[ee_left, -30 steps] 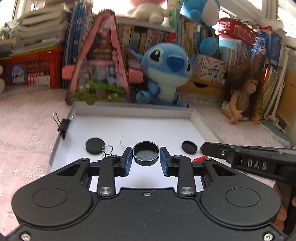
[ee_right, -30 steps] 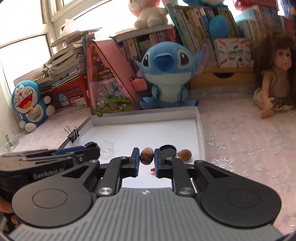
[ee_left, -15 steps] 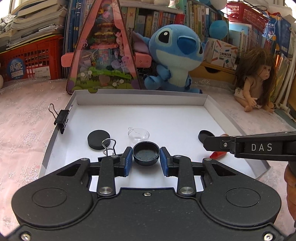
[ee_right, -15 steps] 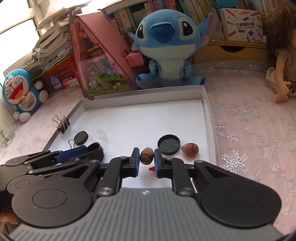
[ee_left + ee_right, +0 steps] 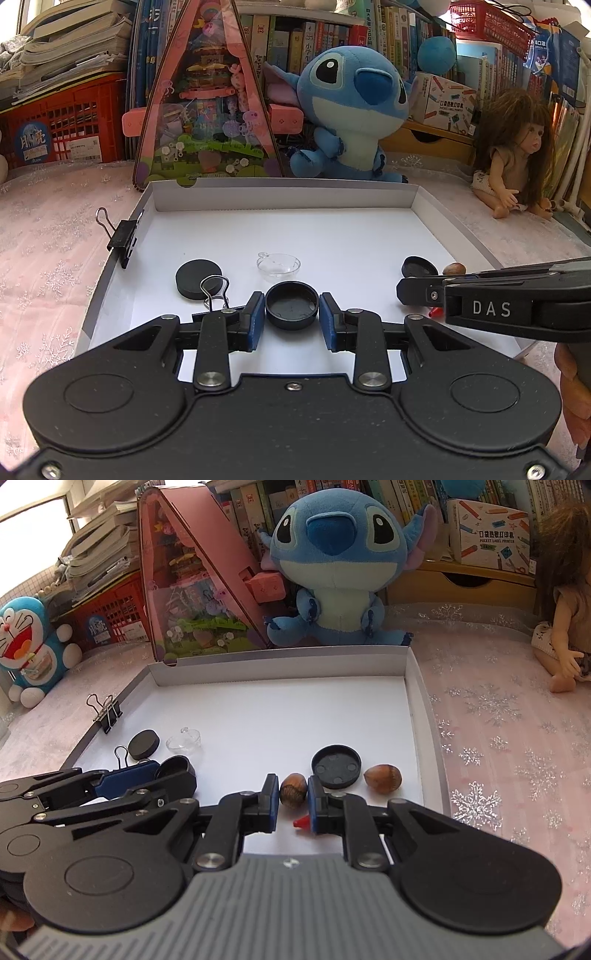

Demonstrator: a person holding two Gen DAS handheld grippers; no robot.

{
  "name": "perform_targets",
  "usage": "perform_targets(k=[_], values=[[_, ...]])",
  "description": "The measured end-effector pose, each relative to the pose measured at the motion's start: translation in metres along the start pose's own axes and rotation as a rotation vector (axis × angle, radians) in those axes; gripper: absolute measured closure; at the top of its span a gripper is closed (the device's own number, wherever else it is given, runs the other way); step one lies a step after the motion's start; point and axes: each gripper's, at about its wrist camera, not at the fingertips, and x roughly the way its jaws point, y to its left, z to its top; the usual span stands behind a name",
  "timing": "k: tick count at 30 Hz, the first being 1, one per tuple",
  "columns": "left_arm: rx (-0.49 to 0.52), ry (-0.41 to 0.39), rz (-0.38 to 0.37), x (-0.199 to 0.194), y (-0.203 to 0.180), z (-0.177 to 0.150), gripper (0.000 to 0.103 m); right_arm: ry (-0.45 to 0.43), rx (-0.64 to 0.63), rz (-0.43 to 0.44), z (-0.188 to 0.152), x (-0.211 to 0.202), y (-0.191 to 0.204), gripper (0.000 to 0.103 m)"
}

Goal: Organize rigid objects
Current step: 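Open both tools to drop the lid and nut into the tray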

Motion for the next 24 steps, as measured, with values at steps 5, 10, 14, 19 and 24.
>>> perform_targets(k=[5,10,14,19,24], values=[[-0.010,0.006,-0.003,-0.002,0.000,0.001,0.073,-0.024,0.004,-0.013,-0.001,-0.002,0.000,0.078],[-0.002,-0.027,-0.007,-0.018,-0.001,0.003,0.066,-0.061,0.004,0.000,-0.003,-0.015,0.000,0.059],[0.027,-0.061,-0.028,-0.037,-0.004,0.001,0.053,-0.100,-0.028,0.000,-0.007,-0.033,0.003,0.054],[0.052,-0.092,-0.038,-0.061,-0.009,-0.008,0.041,-0.141,-0.080,-0.009,-0.021,-0.053,0.008,0.047],[0.072,-0.110,-0.060,-0.085,-0.010,-0.023,0.034,-0.186,-0.139,-0.023,-0.039,-0.074,0.014,0.037]])
